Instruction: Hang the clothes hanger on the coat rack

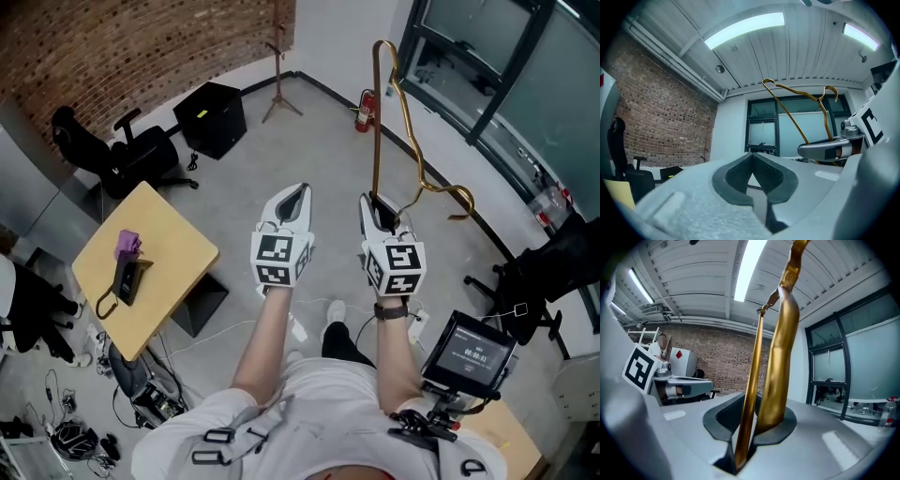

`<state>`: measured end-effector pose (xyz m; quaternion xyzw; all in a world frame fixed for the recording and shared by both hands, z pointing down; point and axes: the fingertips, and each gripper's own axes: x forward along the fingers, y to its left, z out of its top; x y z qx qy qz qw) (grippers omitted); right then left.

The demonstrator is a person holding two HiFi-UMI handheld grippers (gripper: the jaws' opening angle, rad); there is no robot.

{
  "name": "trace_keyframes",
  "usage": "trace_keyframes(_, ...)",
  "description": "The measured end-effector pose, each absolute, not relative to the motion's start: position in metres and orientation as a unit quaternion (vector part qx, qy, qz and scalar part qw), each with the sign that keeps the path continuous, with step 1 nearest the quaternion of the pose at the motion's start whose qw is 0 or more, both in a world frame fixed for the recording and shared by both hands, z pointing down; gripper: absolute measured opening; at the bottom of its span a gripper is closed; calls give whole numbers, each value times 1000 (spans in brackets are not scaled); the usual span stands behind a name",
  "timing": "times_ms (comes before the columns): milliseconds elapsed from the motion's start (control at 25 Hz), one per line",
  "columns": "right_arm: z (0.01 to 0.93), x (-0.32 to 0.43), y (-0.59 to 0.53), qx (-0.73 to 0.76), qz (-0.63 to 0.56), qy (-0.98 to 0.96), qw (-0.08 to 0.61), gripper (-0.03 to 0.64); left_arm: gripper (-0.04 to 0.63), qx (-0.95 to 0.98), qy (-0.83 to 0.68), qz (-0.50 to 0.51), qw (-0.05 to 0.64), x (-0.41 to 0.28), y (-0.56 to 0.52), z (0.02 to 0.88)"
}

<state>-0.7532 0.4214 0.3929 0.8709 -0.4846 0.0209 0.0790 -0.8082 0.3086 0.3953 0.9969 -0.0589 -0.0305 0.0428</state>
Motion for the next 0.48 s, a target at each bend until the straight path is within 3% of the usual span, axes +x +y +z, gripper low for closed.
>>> trace_keyframes(480,370,-605,355,859,-5,-511,24,60,0,995,-95,-22,-2,-674,229,372)
